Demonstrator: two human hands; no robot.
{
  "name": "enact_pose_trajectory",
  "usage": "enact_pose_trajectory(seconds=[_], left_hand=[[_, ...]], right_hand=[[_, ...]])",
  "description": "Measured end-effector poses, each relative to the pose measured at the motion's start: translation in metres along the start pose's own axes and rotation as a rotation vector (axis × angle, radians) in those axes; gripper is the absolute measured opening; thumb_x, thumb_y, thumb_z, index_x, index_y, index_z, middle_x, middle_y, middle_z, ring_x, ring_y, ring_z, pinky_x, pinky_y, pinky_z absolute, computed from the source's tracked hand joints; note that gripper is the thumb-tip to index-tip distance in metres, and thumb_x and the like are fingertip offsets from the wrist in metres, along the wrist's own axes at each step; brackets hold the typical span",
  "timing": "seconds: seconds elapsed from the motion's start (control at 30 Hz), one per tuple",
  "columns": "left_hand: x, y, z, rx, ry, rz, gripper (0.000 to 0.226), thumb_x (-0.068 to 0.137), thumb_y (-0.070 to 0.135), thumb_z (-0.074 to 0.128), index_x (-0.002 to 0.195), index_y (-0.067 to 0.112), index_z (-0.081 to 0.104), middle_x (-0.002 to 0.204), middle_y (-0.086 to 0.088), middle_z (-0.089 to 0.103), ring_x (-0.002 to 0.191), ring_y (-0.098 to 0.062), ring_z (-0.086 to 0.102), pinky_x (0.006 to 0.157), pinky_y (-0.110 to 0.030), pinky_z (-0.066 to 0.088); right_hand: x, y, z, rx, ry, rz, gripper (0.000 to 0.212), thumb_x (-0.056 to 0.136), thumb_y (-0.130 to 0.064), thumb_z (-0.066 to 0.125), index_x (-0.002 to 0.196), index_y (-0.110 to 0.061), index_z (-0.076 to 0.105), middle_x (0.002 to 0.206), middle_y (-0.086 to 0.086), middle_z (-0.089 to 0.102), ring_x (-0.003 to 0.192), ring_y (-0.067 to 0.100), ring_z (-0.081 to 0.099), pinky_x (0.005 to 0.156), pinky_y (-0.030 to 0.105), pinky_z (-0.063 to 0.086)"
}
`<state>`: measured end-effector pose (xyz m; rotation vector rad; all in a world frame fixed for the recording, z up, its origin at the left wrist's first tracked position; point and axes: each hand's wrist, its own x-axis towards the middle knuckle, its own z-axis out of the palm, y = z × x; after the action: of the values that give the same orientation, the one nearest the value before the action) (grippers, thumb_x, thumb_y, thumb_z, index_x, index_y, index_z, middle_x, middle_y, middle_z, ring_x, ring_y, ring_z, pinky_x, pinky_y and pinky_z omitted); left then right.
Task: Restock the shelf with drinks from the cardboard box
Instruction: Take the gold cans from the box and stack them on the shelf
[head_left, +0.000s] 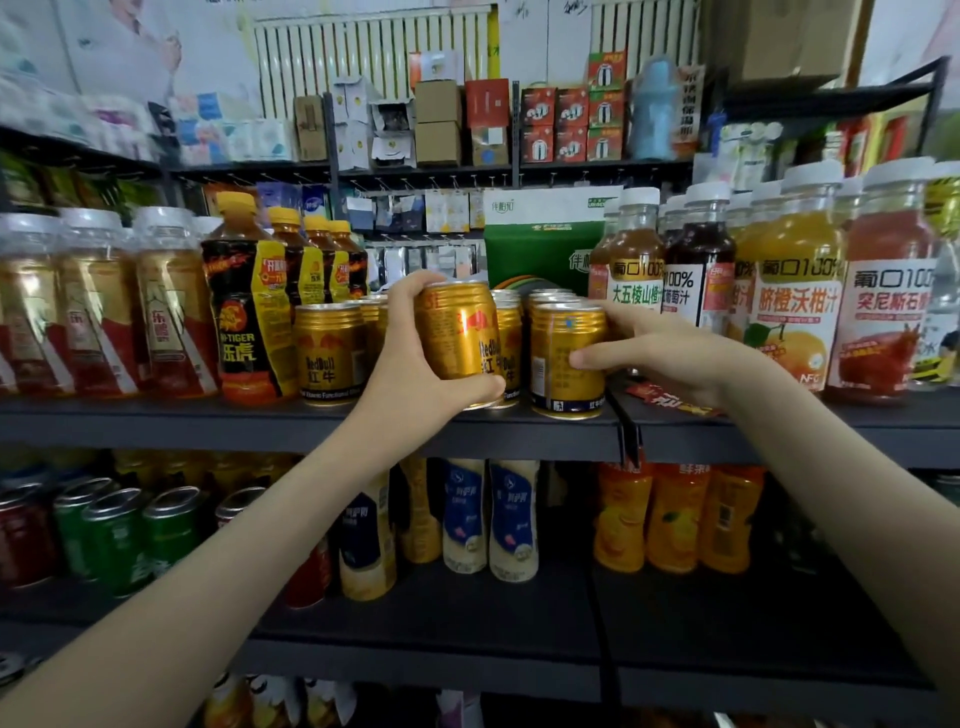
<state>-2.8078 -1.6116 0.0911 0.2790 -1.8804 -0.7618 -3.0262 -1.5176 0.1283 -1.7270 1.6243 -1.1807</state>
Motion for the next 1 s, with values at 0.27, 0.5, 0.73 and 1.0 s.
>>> enact_pose_trajectory(seconds=[0.27, 0.5, 0.73, 1.0], left_hand=[[0.012, 0.002, -0.006, -0.074, -0.013, 0.074, 0.086, 0.067, 0.003, 0.082, 0.116, 0.048, 0.026, 0.124, 0.012, 0.036, 0.107, -0.012, 0.053, 0.075, -0.024, 0.056], [0.015, -0.001, -0.007, -0.065, 0.008, 0.1, 0.087, 0.067, 0.004, 0.082, 0.121, 0.041, 0.026, 0.118, 0.021, 0.034, 0.107, -0.009, 0.05, 0.073, -0.017, 0.054], [0.012, -0.006, -0.015, -0.083, -0.017, 0.102, 0.085, 0.066, 0.006, 0.083, 0.117, 0.046, 0.027, 0.124, 0.011, 0.036, 0.11, -0.016, 0.052, 0.076, -0.024, 0.056], [0.016, 0.011, -0.038, 0.164, -0.018, 0.247, 0.094, 0.065, 0.018, 0.085, 0.134, 0.031, 0.023, 0.13, 0.001, 0.035, 0.117, -0.013, 0.047, 0.089, -0.025, 0.051]], right_hand=[[0.001, 0.002, 0.018, -0.099, 0.367, 0.04, 0.07, 0.068, -0.03, 0.084, 0.123, -0.017, 0.043, 0.105, 0.0, 0.063, 0.092, 0.015, 0.065, 0.079, 0.03, 0.056], [0.005, 0.004, 0.039, -0.199, 0.629, -0.029, 0.066, 0.064, -0.04, 0.086, 0.108, -0.016, 0.043, 0.099, 0.002, 0.058, 0.083, 0.01, 0.059, 0.056, 0.016, 0.044], [0.006, 0.002, 0.047, -0.453, 0.655, 0.007, 0.072, 0.072, -0.054, 0.075, 0.117, -0.011, 0.041, 0.113, 0.004, 0.049, 0.101, 0.018, 0.048, 0.072, 0.026, 0.038], [0.0, -0.093, 0.079, -0.469, 0.473, -0.408, 0.059, 0.083, -0.047, 0.067, 0.132, -0.023, 0.045, 0.116, -0.008, 0.053, 0.104, 0.006, 0.055, 0.089, 0.022, 0.046]])
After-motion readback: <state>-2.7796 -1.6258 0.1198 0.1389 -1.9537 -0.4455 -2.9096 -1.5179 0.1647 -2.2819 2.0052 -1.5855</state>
